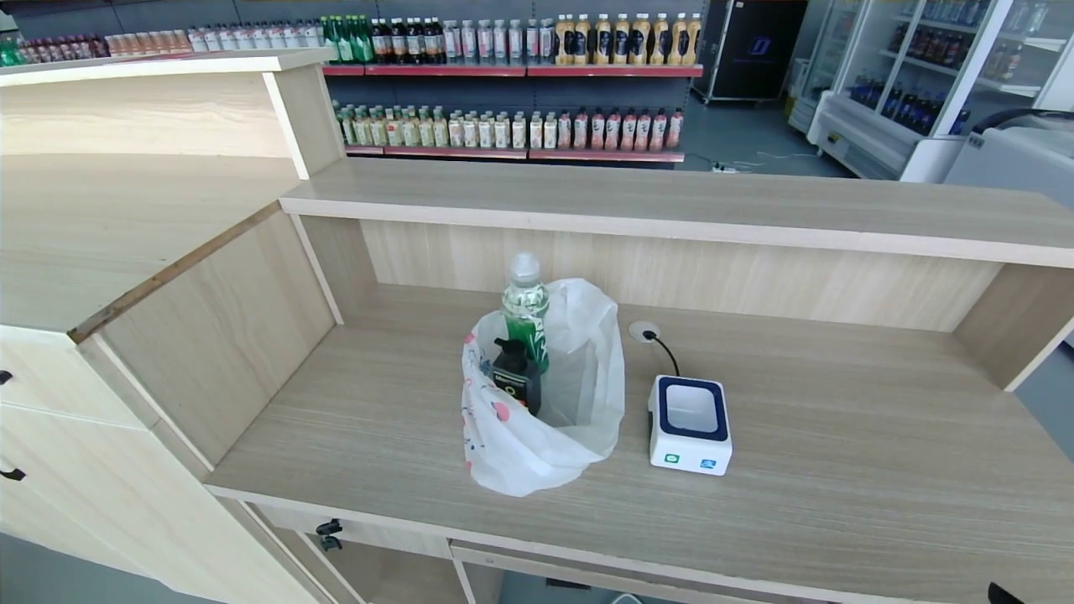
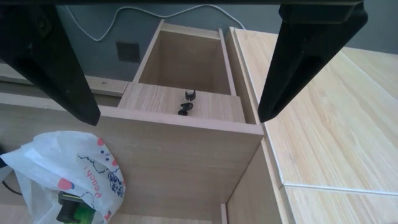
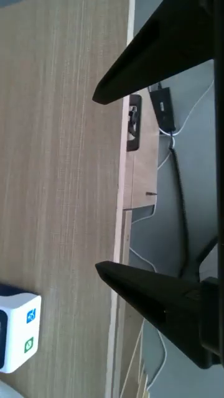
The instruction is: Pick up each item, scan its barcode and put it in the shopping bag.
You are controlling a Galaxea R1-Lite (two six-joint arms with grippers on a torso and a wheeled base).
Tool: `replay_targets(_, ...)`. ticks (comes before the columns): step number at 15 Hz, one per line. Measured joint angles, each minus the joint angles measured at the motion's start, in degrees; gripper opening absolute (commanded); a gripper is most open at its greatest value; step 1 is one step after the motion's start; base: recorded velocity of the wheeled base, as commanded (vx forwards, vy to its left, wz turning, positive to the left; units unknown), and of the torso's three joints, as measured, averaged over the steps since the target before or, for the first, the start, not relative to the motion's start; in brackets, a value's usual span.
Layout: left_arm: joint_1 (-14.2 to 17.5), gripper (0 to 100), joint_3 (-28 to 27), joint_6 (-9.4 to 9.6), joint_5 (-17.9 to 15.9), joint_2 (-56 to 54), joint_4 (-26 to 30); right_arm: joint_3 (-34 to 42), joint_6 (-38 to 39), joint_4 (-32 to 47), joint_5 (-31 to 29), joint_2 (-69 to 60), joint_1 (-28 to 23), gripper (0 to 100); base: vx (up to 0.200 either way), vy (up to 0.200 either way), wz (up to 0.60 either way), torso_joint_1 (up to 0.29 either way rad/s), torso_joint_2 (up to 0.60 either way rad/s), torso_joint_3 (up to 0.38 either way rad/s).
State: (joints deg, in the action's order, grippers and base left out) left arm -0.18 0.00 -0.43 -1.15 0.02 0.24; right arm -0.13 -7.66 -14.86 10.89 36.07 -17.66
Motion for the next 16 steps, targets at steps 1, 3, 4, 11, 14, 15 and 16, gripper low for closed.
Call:
replay_targets(1,0.0,100,0.0,0.00,0.0,0.0,0.0,0.1,1.1,4.7,0.0,-5.1,0.4,100,0.000,0.000,0.00,0.000,0.00,0.000)
replay_targets(3,0.0,100,0.0,0.00,0.0,0.0,0.0,0.1,3.2,9.4,0.0,-13.4,2.9,100,0.000,0.000,0.00,0.000,0.00,0.000)
replay_targets(4,0.0,100,0.0,0.00,0.0,0.0,0.0,0.1,3.7,10.1,0.0,-16.6,4.2,100,0.000,0.000,0.00,0.000,0.00,0.000)
replay_targets(11,0.0,100,0.0,0.00,0.0,0.0,0.0,0.1,7.3,13.8,-13.6,-29.7,10.4,100,0.000,0.000,0.00,0.000,0.00,0.000)
replay_targets(14,0.0,100,0.0,0.00,0.0,0.0,0.0,0.1,7.1,14.9,-14.7,-31.3,14.8,100,0.000,0.000,0.00,0.000,0.00,0.000)
replay_targets(15,0.0,100,0.0,0.00,0.0,0.0,0.0,0.1,6.9,14.9,-14.5,-32.2,16.0,100,0.000,0.000,0.00,0.000,0.00,0.000)
replay_targets(16,0.0,100,0.0,0.00,0.0,0.0,0.0,0.1,6.9,15.0,-14.2,-33.4,17.0,100,0.000,0.000,0.00,0.000,0.00,0.000)
